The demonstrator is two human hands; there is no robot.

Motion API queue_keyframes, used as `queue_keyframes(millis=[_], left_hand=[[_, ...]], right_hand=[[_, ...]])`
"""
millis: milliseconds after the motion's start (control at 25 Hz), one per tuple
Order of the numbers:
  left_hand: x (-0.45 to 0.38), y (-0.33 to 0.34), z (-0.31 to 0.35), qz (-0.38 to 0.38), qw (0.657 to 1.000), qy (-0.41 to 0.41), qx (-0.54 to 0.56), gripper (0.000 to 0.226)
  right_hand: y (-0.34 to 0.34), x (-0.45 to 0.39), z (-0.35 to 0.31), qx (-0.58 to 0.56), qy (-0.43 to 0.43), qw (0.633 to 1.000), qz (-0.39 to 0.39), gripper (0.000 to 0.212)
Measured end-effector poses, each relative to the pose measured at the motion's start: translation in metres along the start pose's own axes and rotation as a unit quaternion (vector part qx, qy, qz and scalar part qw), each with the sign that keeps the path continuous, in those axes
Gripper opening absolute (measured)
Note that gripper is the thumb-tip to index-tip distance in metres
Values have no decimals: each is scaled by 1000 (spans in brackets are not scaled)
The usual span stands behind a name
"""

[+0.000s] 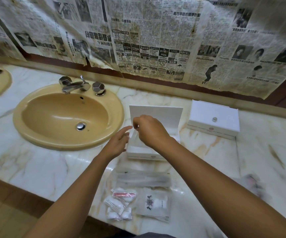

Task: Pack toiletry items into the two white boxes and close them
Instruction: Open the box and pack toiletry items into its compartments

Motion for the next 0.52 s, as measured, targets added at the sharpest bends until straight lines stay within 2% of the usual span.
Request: queue_keyframes(millis=[200, 520], left_hand=[[2, -4, -5, 15, 1000, -1, 12, 34], [-5, -9, -12, 6, 997, 15, -73, 41]], right_hand=[[50, -7, 8, -21, 50, 998, -30, 16], [93, -10, 16, -145, 135, 979, -55, 25]])
Point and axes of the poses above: each hand's wrist, its own x-axis away from the middle knuckle, its own y-axis out of the palm, z = x × y, the point moved 4 cm from there along -x, towards the middle knuckle, and after that the axes turned 13 degrees about -z, right-handed, at the moved point
